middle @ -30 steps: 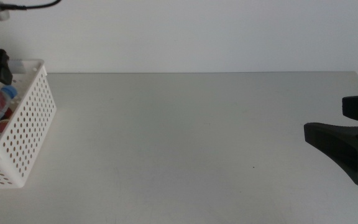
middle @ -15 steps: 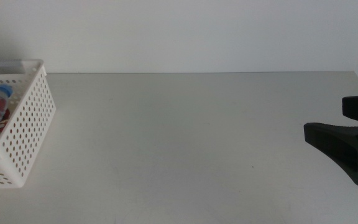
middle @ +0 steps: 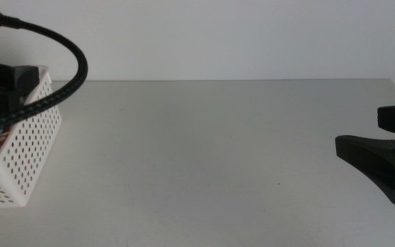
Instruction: Use arms to grab the bottles and put them into the dustbin to the left of the table.
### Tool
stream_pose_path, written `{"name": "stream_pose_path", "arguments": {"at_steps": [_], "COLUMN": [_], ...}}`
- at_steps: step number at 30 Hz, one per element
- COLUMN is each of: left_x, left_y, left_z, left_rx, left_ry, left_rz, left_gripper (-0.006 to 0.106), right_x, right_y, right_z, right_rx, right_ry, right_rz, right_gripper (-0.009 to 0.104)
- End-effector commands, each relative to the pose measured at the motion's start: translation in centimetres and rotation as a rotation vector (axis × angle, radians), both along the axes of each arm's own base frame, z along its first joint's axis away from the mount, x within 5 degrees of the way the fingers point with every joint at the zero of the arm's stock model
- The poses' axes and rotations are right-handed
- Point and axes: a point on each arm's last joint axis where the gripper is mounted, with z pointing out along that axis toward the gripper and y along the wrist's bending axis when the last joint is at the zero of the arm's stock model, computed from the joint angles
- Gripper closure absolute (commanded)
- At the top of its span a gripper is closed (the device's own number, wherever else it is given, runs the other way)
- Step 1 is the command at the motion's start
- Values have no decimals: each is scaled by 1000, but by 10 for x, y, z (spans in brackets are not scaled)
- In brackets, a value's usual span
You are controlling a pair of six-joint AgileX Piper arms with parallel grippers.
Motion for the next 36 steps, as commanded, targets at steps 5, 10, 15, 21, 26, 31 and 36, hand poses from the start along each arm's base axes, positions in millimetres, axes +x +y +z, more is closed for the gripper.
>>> {"name": "stream_pose_path", "arguments": {"at_steps": [5,10,15,21,26,31,36], "left_x": [-7,-3,-2,-2,-7,-38,-67], "left_y": [0,-1,-1,-1,1,11,24], "left_z": [18,16,15,15,9,-17,-57], "left_rx": [-48,-43,-43,-43,-22,-124,-148], "left_ry": [-147,-131,-126,-126,-128,-152,-186], "left_rz": [-1,-1,-1,-1,0,57,147], "left_gripper": [7,7,7,7,7,7,7], "right_x": [0,0,0,0,-5,-18,-39], "right_y": [-1,-1,-1,-1,-13,-49,-71], "right_z": [17,17,17,2,-8,-26,-67], "right_rx": [49,49,49,23,52,89,65], "right_ry": [-90,-90,-90,-56,-99,-225,-301], "right_rz": [-6,-6,-6,-7,-70,-306,-483], "right_gripper": [35,35,35,35,35,35,35]}}
